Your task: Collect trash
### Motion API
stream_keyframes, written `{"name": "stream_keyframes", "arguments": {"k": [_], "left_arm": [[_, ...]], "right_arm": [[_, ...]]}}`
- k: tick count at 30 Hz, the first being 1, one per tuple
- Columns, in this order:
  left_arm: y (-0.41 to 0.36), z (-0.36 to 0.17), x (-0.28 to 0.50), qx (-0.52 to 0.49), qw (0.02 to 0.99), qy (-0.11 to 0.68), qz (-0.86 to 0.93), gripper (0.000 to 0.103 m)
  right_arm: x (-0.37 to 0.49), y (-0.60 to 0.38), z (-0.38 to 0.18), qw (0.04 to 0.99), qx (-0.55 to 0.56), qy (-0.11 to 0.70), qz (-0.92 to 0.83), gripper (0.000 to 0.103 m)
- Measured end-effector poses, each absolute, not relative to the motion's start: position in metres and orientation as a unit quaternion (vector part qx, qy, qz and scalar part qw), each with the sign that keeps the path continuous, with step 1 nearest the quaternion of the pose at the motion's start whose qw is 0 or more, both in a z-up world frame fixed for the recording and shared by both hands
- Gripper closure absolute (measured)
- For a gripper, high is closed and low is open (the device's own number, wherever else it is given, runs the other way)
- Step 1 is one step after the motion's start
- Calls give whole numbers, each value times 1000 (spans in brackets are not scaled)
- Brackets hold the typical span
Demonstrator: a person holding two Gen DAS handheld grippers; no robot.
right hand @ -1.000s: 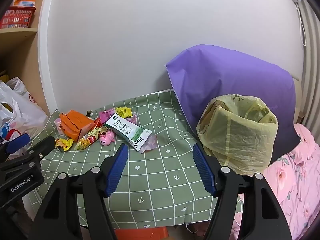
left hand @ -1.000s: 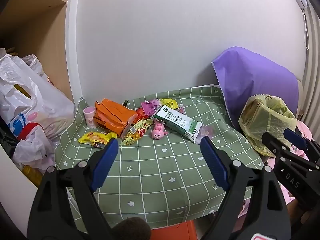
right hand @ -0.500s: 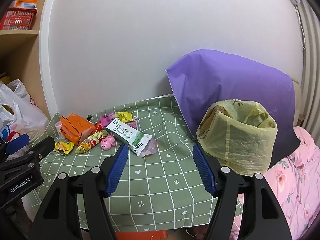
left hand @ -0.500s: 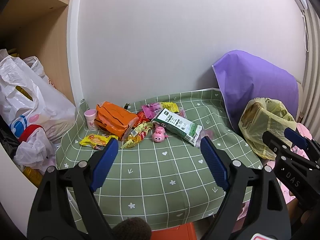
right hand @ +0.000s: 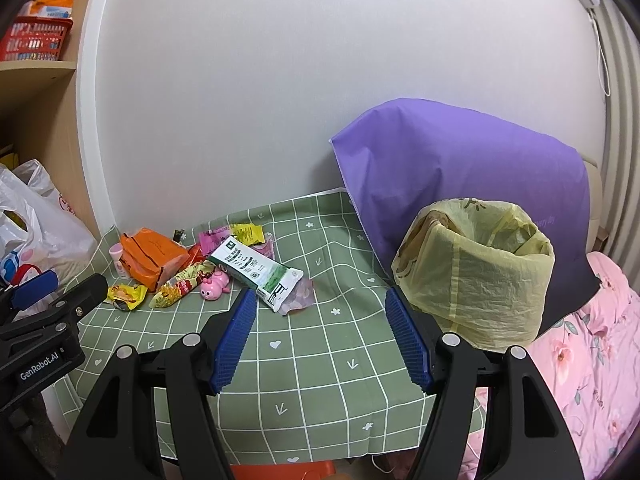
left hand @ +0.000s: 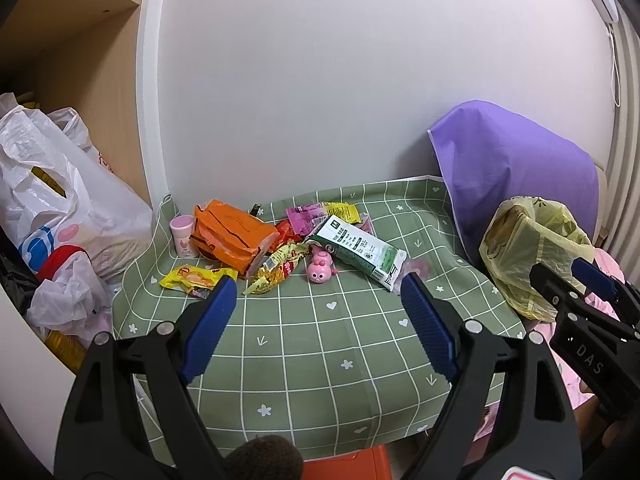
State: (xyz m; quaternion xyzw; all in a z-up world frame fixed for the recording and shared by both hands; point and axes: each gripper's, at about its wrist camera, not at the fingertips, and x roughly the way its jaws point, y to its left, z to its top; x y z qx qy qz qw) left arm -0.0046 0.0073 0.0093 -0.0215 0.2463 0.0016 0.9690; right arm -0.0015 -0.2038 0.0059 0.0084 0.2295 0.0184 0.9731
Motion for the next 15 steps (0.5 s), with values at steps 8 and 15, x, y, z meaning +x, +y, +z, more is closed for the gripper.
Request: {"name": "stream_keyframes", "arguments": {"k": [8,15], "left_arm": [[7,9,-4,-22,969,246,1,23],[5,10,-6,-22,969,245,2,23]], "right_arm": [[-2,-204,6,973,9,230,18,39],[-2,-205,6,973,9,230,18,39]]}}
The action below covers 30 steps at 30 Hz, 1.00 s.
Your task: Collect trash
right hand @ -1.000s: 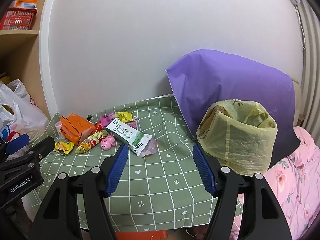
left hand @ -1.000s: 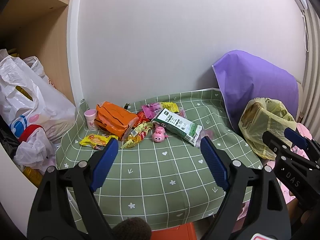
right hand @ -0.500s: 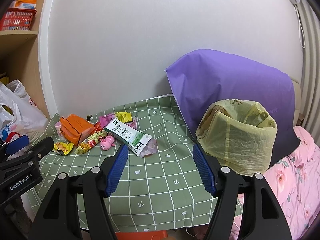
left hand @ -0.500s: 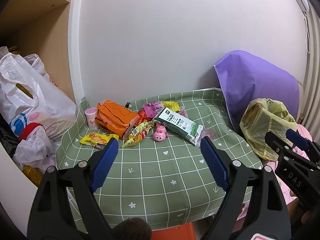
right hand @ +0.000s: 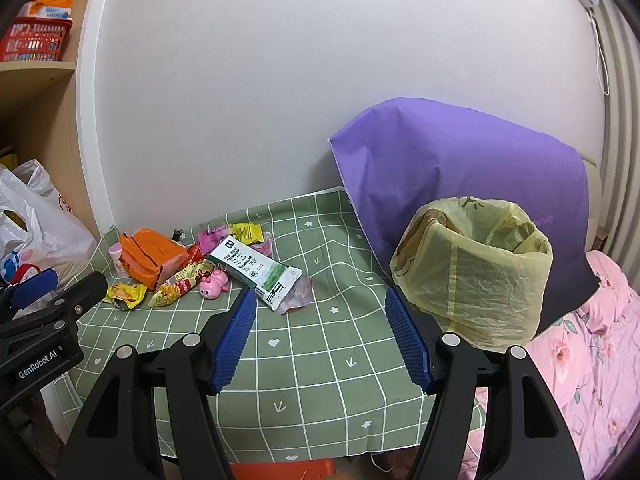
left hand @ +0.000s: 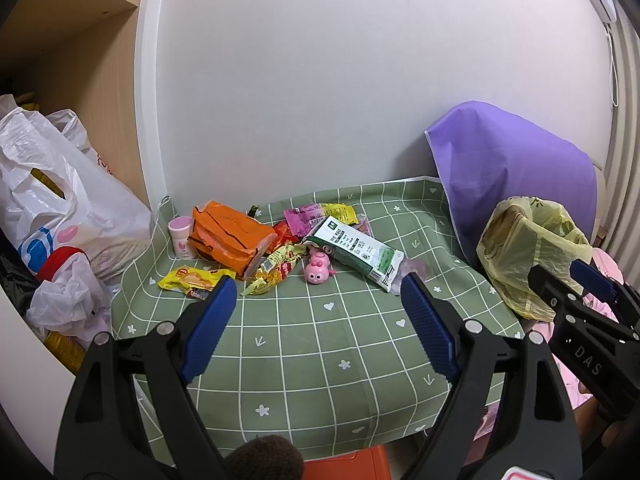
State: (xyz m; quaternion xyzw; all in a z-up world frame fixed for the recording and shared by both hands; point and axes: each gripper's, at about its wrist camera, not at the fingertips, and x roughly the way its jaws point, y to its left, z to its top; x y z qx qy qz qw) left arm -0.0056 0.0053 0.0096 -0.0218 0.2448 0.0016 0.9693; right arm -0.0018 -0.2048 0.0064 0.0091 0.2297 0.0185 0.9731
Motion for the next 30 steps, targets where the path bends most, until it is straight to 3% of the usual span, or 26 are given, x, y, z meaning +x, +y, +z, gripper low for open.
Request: {"name": "stream_keyframes", "arguments": {"k": [30], "left_arm": [[5,10,-7,-23,969,245,2,23]], "right_arm": [[-4,-207,5,973,12,230,17,39]]}}
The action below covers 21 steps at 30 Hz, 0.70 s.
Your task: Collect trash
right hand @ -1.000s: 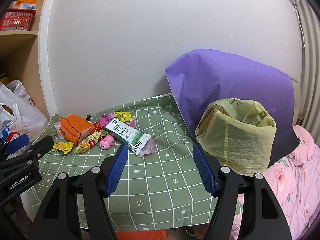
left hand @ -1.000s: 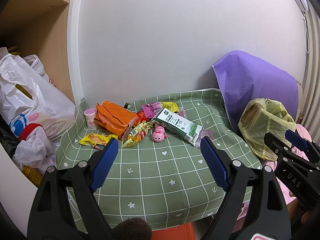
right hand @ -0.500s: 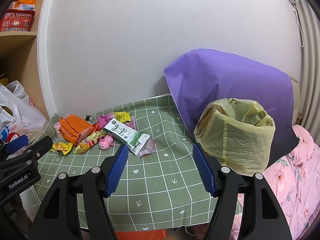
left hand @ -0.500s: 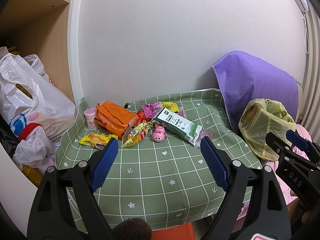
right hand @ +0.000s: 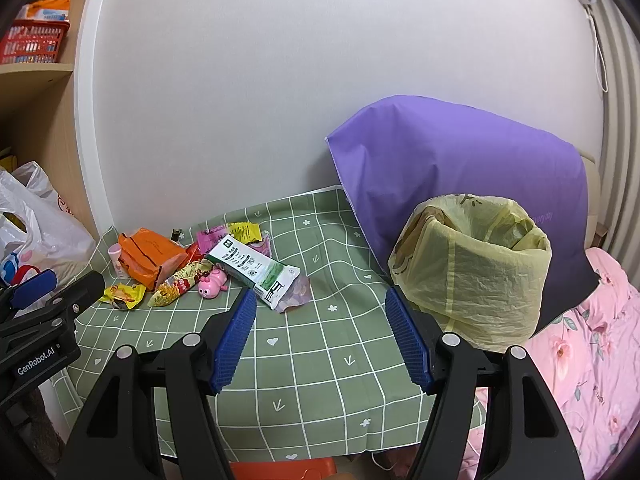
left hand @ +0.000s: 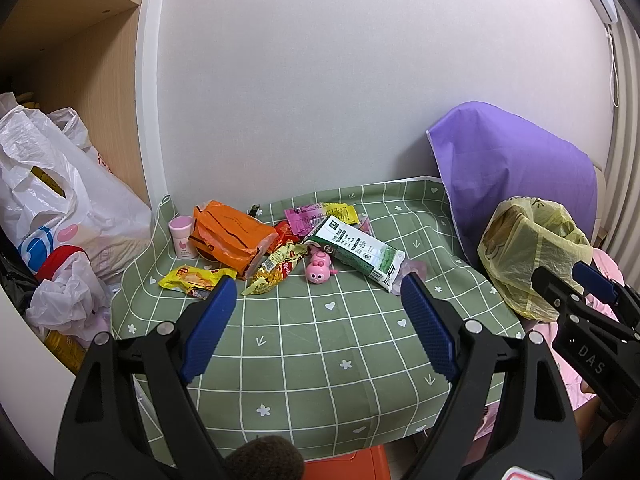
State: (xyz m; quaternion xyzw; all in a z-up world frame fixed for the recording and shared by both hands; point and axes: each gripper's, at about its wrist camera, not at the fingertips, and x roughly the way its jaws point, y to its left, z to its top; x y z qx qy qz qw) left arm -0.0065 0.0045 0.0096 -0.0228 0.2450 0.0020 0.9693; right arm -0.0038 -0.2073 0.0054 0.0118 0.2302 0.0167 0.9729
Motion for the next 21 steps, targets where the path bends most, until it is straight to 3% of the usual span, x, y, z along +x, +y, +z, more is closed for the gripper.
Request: {"name": "stream_keyframes", "arguments": {"k": [21], "left_arm": [[24,-1,27,-29,971,237,17,23]], "right_arm": [[37,-218,-5,969,2,244,31,39]]}}
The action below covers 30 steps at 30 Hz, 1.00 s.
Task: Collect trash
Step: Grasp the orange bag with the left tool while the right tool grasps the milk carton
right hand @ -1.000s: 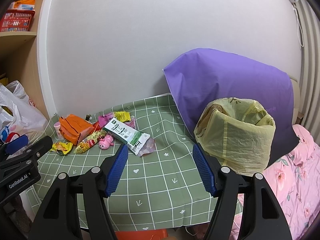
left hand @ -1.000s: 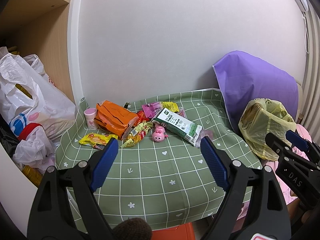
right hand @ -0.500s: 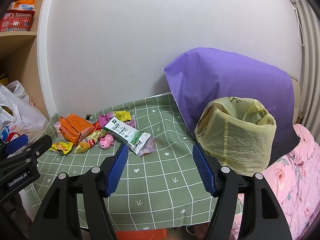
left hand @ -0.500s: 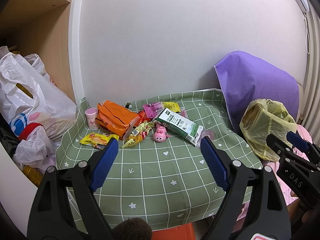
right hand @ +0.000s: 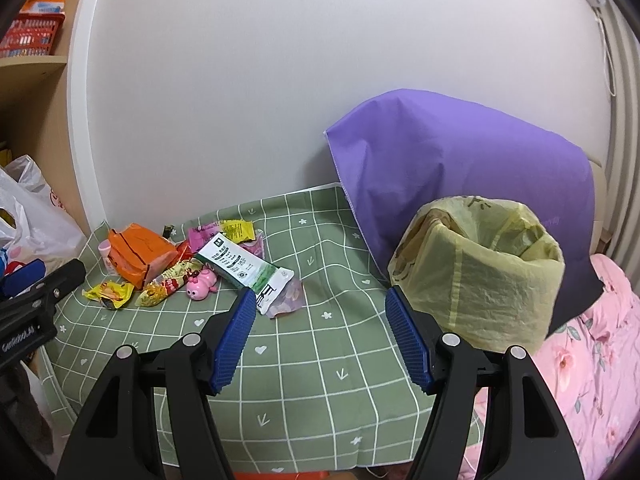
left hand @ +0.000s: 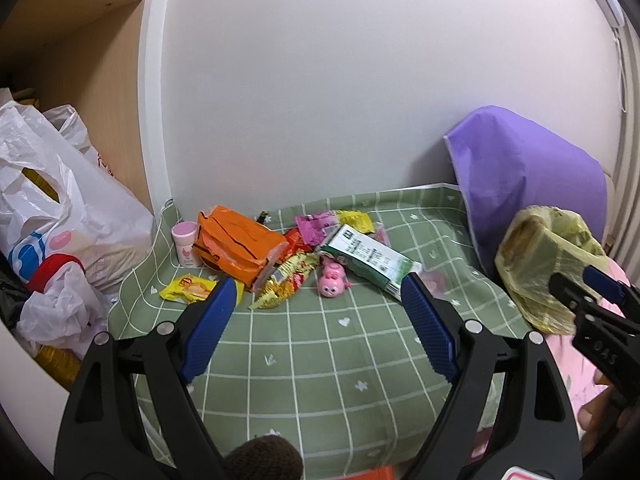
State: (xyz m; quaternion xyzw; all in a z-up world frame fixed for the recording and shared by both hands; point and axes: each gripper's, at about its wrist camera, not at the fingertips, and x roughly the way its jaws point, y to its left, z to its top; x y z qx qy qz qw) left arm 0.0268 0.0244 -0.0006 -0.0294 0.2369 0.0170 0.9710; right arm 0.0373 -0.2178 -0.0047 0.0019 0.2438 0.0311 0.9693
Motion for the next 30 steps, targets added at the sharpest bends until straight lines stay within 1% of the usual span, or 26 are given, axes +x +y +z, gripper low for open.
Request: {"name": "stream_keyframes", "arguments": {"k": [6,12,17,20,22,24,28,30], "left_arm": [[41,-15,75,-27,969,241,49,23],[60,-29,129,-48,961,266,53,23],[86,-49,150,-74,953,284,75,23],[99,-58,156,-78,951,280,104,20],[109,-62,162,-90,945,292,118,17],[122,-66,172,-116,937,303,129,17],[138,-70,199,-129,923,334,142,17],[147,-72,212,-138,919,340,142,20]], "right_arm": [[80,-211,-16,962,-9,262,73,39],[124,-197,-31,953,-17,289,92,39],[161,-199,-48,945,-20,302,121,39],[185,-195,-60,938,-53,305,153,39],[196,-193,-64,932,-60,308,180,39],[207,-191,-67,929,-69,305,196,39],[228,-183,-72,926,-59,304,214,39],[234,-176,-74,925,-59,304,221,39]]}}
